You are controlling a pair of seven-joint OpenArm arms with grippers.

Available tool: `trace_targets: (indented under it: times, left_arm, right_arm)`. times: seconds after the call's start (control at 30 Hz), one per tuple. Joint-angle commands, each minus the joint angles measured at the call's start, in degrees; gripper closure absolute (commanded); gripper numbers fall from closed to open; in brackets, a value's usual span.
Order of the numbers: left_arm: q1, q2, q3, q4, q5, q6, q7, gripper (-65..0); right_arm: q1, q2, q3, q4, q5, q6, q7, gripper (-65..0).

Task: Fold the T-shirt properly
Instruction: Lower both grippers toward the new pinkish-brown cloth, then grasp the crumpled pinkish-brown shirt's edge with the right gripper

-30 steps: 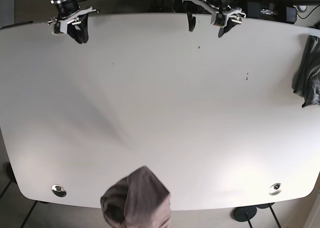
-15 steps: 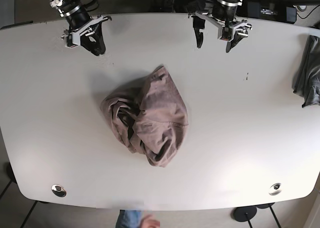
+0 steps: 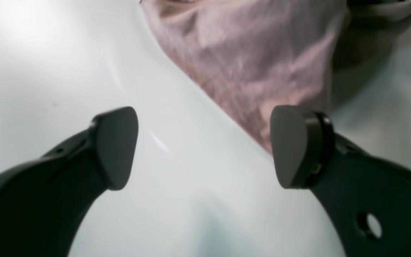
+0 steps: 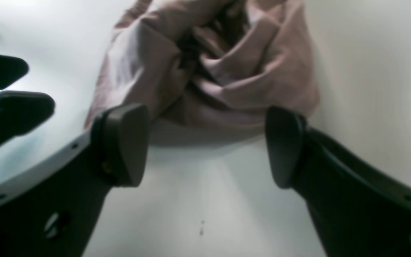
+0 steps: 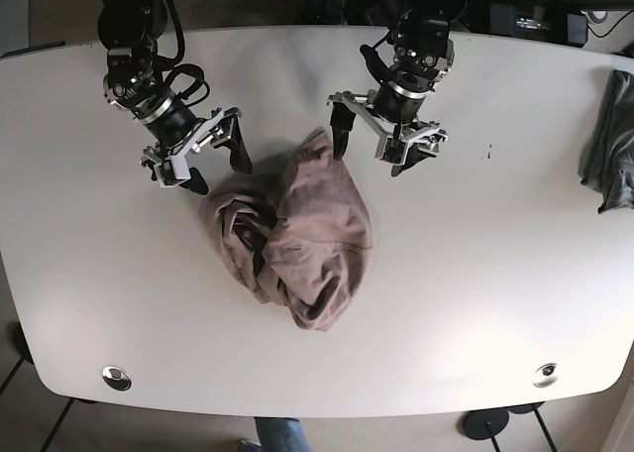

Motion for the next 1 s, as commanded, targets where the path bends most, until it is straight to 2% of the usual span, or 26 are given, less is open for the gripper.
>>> trace_targets:
  times: [0.03,0.1,0.17,0.3,0.4,0.43,0.47,0.5,0.53,0.57,0.67,0.73,0.83,0.9,1.0]
  left_arm:
    - [-1.2,0.2,-1.3,1.0,-0.2,0.2,-1.6,-54.3]
    - [-1.3,0.1,-3.4,1.0,-0.2,0.1,-1.6,-54.3]
    - [-1.3,-0.1,-5.8,0.9,-0.2,0.0,-1.6,-54.2]
    - [-0.5,-0.2,-10.3,1.1,-0.2,-0.1,-1.6,-54.2]
    - [0.7,-0.2,-11.5,1.1,-0.2,-0.1,-1.7,-54.2]
    - [0.8,-0.2,-11.6,1.1,-0.2,-0.1,-1.7,-54.2]
    - [0.9,-0.2,-11.7,1.1,-0.2,-0.1,-1.7,-54.2]
    - [1.3,-0.2,-11.8,1.1,-0.2,-0.1,-1.8,-54.2]
    - [1.5,-0.2,-12.8,1.1,-0.2,-0.1,-1.8,-54.2]
    - [1.3,-0.2,-13.5,1.1,-0.2,-0.1,-1.8,-54.2]
    - [1.1,-0.2,-14.2,0.7,-0.2,-0.1,-1.8,-54.2]
    - [1.0,-0.2,-14.2,0.7,-0.2,-0.1,-1.8,-54.2]
    - [0.2,-0.2,-14.2,0.5,-0.2,-0.1,-1.7,-54.2]
    - [0.0,-0.2,-14.2,-0.6,-0.2,-0.1,-1.7,-54.2]
    - [-0.2,-0.2,-14.2,-2.8,-0.2,-0.1,-1.7,-54.2]
  right_arm:
    - [2.9,0.6,-3.8,0.9,1.0,0.73,1.6,-48.4]
    - [5.6,1.5,-8.4,0.9,-0.6,0.64,1.6,-48.2]
    - [9.6,1.0,-13.6,-0.1,-5.5,0.46,1.5,-48.2]
    - [17.7,-7.2,-15.5,-9.9,-16.6,0.55,1.5,-48.2]
    - [21.0,-10.9,-15.5,-16.1,-22.3,0.64,1.6,-48.0]
    - [21.9,-11.5,-15.5,-18.1,-23.2,0.64,1.7,-47.1]
    - [22.5,-11.9,-15.5,-20.4,-23.8,0.81,1.8,-39.8]
    - [22.6,-11.9,-15.5,-21.0,-23.7,1.08,1.8,-30.9]
    - [22.2,-11.9,-15.5,-21.0,-23.7,1.08,1.8,-14.6]
    - [21.7,-11.9,-15.5,-20.9,-23.7,1.17,1.8,-3.8]
    - [15.2,-11.1,-15.2,-13.8,-23.7,1.17,1.8,-5.1]
    - [8.9,-8.3,-15.4,-6.7,-23.7,1.17,1.8,-2.2]
    - [1.3,-5.9,-14.9,0.0,-23.7,1.17,1.8,-2.2]
    - [-3.7,-4.1,-12.5,4.1,-23.7,1.17,1.8,-2.2]
    - [-7.1,-4.2,-7.2,6.4,-23.7,1.25,1.8,-3.6]
